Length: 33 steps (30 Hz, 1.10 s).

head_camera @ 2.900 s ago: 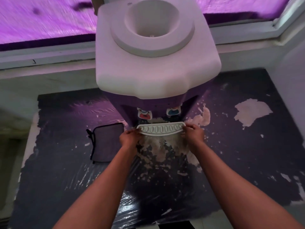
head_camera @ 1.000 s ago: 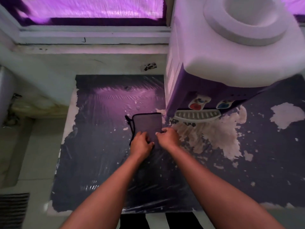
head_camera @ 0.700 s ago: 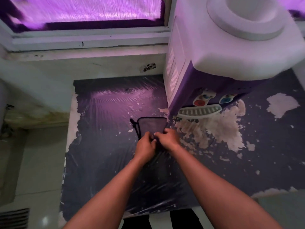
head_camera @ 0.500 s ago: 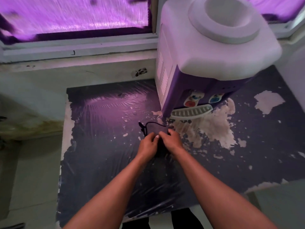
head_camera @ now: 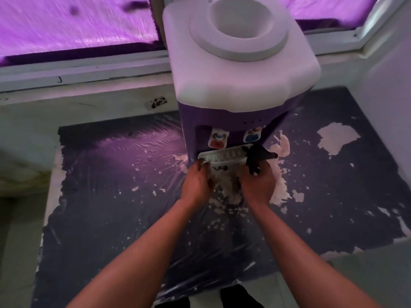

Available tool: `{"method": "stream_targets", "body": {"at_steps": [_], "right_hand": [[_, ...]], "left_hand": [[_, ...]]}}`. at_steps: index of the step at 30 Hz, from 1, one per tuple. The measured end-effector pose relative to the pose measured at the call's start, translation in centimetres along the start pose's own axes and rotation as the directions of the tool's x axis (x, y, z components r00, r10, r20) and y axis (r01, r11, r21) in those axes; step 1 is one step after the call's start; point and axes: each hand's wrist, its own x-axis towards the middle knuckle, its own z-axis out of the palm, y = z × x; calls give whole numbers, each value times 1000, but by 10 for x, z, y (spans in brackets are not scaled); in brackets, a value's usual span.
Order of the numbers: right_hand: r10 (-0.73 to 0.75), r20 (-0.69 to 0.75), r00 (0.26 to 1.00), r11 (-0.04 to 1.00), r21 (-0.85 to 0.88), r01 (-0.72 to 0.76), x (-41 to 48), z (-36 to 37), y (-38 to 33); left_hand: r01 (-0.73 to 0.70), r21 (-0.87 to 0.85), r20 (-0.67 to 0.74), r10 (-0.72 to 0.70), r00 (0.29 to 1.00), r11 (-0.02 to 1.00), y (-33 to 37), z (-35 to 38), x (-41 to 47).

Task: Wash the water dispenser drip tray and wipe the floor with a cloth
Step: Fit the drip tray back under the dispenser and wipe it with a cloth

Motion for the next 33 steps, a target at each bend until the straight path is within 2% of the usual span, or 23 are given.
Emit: {"method": "stream_targets", "body": {"at_steps": [2, 5, 9, 12, 14, 16, 18, 22, 26, 28, 30, 33], "right_hand": [[-165, 68, 984, 983, -71, 170, 2, 10, 5], [-350, 265, 898, 902, -164, 400, 7, 37, 16], [-407, 516, 754, 835, -124, 535, 9, 71, 28], [-423, 613, 667, 772, -141, 620, 13, 79, 39], [-442, 666, 601, 684, -183, 706, 16, 78, 44], [-446, 693, 566, 617, -220, 755, 20, 76, 48], [-450, 680, 579, 598, -252, 761, 29, 72, 55], [-477, 574, 665, 590, -351, 727, 56, 52, 72], [-411, 468, 783, 671, -427, 607, 61, 49, 68], [-399, 417, 817, 716, -415, 561, 46, 61, 60], [-402, 452, 796, 712, -393, 583, 28, 74, 56], [-461, 536, 708, 652, -337, 679, 21, 80, 61]], "left_hand": [[-45, 113, 38, 41, 998, 993, -2, 8, 2], [-77, 180, 88, 62, 994, 981, -13, 24, 10], [-105, 320, 152, 59, 987, 942, -25, 40, 15], [-87, 381, 196, 11, 981, 920, -24, 41, 13], [-68, 397, 196, -12, 981, 915, -22, 41, 12], [-47, 416, 187, -34, 982, 908, -18, 42, 12], [-17, 423, 167, -60, 984, 906, -14, 43, 13], [-5, 436, 132, -58, 990, 900, -9, 43, 13], [19, 426, 136, -85, 987, 904, -6, 42, 13], [31, 421, 137, -97, 986, 907, -5, 43, 14], [35, 416, 127, -96, 987, 909, -5, 44, 14], [29, 418, 122, -87, 989, 908, -6, 44, 15]]}}
